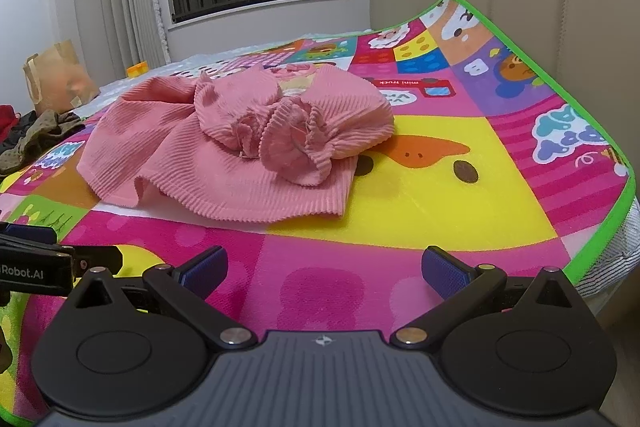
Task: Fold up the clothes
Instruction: 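Approach the crumpled pink sweater with both grippers open, then grasp the sweater cuff with the right gripper and lift it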
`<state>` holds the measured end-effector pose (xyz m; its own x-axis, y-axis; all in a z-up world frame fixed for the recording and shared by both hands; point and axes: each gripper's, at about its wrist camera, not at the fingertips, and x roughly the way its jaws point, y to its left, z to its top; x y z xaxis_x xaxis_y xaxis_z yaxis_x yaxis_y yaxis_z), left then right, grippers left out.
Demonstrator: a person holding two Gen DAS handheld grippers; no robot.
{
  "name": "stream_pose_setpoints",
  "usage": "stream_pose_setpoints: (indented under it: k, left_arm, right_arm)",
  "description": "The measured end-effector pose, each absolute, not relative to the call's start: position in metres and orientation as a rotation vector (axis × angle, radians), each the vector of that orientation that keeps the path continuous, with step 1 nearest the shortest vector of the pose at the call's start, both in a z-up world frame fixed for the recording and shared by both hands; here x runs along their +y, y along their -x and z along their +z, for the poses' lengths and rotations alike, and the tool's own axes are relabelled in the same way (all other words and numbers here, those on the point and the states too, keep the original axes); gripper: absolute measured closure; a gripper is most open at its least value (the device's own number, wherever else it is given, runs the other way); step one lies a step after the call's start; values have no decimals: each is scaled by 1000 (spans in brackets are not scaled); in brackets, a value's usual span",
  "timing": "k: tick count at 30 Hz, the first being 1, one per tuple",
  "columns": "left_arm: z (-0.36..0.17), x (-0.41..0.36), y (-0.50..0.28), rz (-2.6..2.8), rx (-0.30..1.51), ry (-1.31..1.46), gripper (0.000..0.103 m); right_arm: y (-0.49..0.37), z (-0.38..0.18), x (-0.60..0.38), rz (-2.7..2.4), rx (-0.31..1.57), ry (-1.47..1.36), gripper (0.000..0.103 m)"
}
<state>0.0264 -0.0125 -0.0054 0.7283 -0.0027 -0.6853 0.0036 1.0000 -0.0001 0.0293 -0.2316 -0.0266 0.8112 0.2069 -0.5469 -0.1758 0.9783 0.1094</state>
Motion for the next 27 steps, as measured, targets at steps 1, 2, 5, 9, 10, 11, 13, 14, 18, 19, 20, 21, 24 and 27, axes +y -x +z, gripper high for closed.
stream_pose_setpoints:
  k: [1,2,5,9,10,11,13,14,18,19,20,21,24,27]
  left_arm:
    - [-6,-12,-28,-2,755,-2,0]
    - [-6,-12,-29,-1,755,-3,0]
    - [-5,-11,-34,-5,753,0,0]
    - [1,-8,-43,-50,751,28,0]
    - [5,-7,-46,-77,744,43,0]
    - [9,-7,-50,-112,732,60,0]
    - [20,-6,-60,-181,702,94,0]
    - [25,-7,-66,-212,685,104,0]
    - [42,-19,-91,-289,613,45,0]
    - [44,-17,-96,-273,601,29,0]
    - [46,-15,-101,-255,589,13,0]
    - [48,-13,-106,-237,577,-2,0]
    - [53,-2,-124,-166,544,-44,0]
    - [51,23,-144,-71,553,-53,0]
  right_arm:
    - [-31,-27,-232,204,592,-54,0]
    - [-32,-28,-232,204,594,-54,0]
    - [-38,-29,-233,203,604,-47,0]
    - [-46,-26,-239,198,597,-53,0]
    - [-49,-24,-242,197,591,-65,0]
    - [-52,-21,-245,197,585,-85,0]
    - [-60,-16,-254,199,580,-147,0]
    - [-65,-13,-259,199,580,-187,0]
    - [-85,-13,-278,205,613,-352,0]
    - [-90,-16,-283,209,635,-400,0]
    - [-94,-20,-287,213,654,-445,0]
    - [-96,-24,-291,216,664,-484,0]
    - [-102,-31,-302,222,685,-591,0]
    - [-107,-32,-311,229,704,-666,0]
